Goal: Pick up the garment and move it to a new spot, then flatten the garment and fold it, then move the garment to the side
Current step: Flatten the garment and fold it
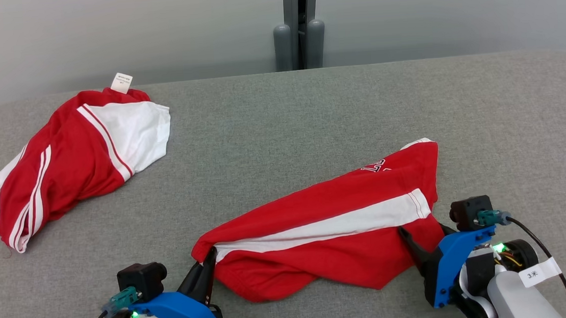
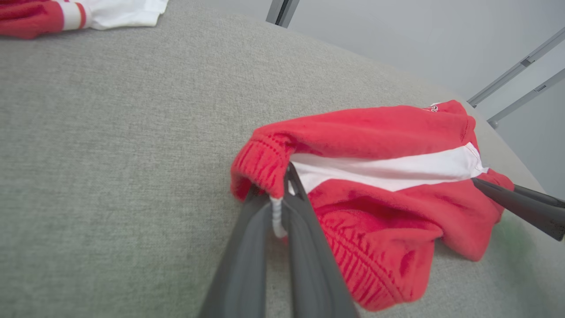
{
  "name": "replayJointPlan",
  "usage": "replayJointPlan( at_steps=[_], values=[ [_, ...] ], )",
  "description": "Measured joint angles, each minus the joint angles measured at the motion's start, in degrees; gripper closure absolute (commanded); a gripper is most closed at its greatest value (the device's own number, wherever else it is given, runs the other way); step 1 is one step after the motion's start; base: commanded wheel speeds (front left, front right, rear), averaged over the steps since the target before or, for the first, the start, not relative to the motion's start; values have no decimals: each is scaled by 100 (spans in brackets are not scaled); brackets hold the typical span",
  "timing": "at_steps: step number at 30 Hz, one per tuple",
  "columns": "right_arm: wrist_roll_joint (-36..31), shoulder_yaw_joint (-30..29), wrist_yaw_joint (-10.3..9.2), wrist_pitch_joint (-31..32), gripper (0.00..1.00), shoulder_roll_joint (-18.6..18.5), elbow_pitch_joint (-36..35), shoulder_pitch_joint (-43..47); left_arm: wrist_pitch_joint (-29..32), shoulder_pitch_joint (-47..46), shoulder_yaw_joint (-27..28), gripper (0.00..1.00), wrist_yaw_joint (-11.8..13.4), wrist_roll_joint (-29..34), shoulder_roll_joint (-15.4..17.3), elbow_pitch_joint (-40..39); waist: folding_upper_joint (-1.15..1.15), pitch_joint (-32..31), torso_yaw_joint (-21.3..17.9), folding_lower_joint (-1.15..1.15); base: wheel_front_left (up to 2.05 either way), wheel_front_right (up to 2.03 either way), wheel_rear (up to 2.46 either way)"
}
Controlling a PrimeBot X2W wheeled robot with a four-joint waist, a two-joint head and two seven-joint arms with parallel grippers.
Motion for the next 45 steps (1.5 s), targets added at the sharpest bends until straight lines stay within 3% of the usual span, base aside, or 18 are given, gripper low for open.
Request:
replayJointPlan(
  at_steps=[9,16,23,29,30,35,36,37,45],
  values=[
    [480,219,0,256,0,79,-833,188,-31,1,-34,100,0,-14,-2,25,0,-18,-39,0,0,0,0],
    [330,207,0,412,0,-40,-1191,186,-34,-2,-64,100,0,-46,-3,37,0,-23,-30,0,0,0,0],
    [291,208,0,701,0,-54,-948,152,-51,-10,-70,100,-1,-60,3,45,0,14,-20,0,0,0,0],
    [487,203,0,594,0,-51,-521,-136,-81,-44,-92,100,-1,-60,9,51,0,43,12,0,0,0,0],
    [548,204,0,572,2,-48,-464,-180,-82,-47,-98,100,-1,-60,10,51,0,41,18,0,0,0,0],
    [606,285,0,369,62,-90,-232,-372,-121,-57,-127,100,-19,-59,47,34,0,4,32,0,0,0,0],
    [622,323,0,341,75,-105,-191,-393,-123,-62,-138,100,-26,-57,60,20,0,-13,31,0,0,0,0],
    [655,383,0,303,98,-124,-169,-406,-123,-70,-148,100,-36,-56,80,3,0,-30,29,0,0,0,0],
    [954,620,0,-332,100,-304,-349,-463,54,-198,-328,100,-127,103,423,-364,0,-276,-20,0,0,0,0]
  ],
)
